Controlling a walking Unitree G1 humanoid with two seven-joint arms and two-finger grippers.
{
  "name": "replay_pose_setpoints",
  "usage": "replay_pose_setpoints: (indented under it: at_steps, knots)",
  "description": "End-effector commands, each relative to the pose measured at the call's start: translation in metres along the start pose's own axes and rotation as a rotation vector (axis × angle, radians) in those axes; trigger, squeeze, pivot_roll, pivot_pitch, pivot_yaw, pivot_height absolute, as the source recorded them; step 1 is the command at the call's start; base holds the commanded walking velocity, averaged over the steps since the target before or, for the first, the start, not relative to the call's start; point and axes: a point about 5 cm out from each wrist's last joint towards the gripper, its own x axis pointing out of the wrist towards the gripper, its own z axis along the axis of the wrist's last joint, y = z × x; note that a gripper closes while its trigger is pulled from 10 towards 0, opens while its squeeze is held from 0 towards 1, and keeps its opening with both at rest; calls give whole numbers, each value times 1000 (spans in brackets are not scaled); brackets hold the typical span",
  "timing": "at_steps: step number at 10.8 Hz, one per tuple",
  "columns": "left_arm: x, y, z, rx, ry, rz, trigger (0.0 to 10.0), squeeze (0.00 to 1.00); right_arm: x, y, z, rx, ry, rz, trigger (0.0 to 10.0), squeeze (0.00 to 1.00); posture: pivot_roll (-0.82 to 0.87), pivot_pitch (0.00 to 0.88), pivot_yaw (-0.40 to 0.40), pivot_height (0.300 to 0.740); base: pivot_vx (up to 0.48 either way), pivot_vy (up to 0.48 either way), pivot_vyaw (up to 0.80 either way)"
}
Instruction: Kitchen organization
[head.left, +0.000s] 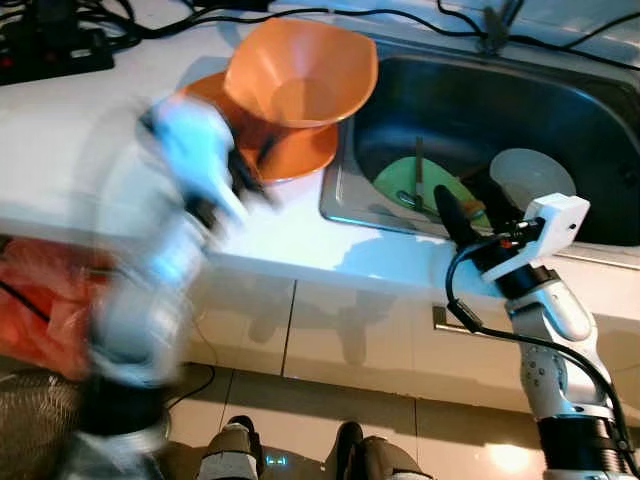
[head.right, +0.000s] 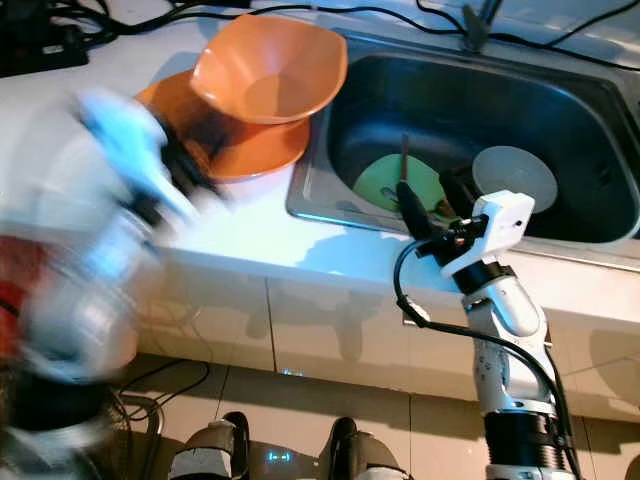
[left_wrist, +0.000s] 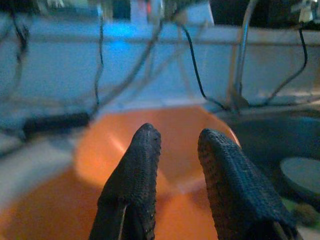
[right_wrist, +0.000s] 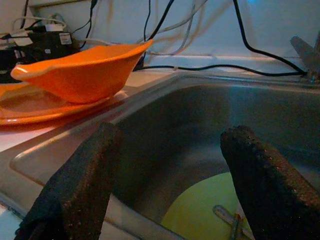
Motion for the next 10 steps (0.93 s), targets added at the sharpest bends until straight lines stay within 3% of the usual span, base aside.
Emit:
replay_pose_setpoints:
  at_steps: [1,3,4,6,8,10]
  knots:
    - [0,-1,10,27,-14,-62,10000,0,-9,-1,-20,33,87,-23,10000,0,203,214,-70,740,0,0,0]
    - [-1,8,10,138,54,-220,10000,0,-7,1,-22,37,84,-22,10000,0,203,197,-56,740,0,0,0]
    - [-1,16,7,146,85,-245,10000,1000,-6,1,-22,37,83,-23,10000,0,205,193,-52,740,0,0,0]
    - [-2,40,-4,172,173,-289,10000,1000,-4,3,-23,40,74,-25,10000,0,203,182,-36,740,0,0,0]
    - [1,52,-3,207,206,-320,10000,1000,-3,9,-26,48,70,-16,10000,0,202,169,-25,740,0,0,0]
    - [11,67,-2,201,200,-202,10000,1000,-3,9,-27,47,69,-18,10000,0,199,169,-22,740,0,0,0]
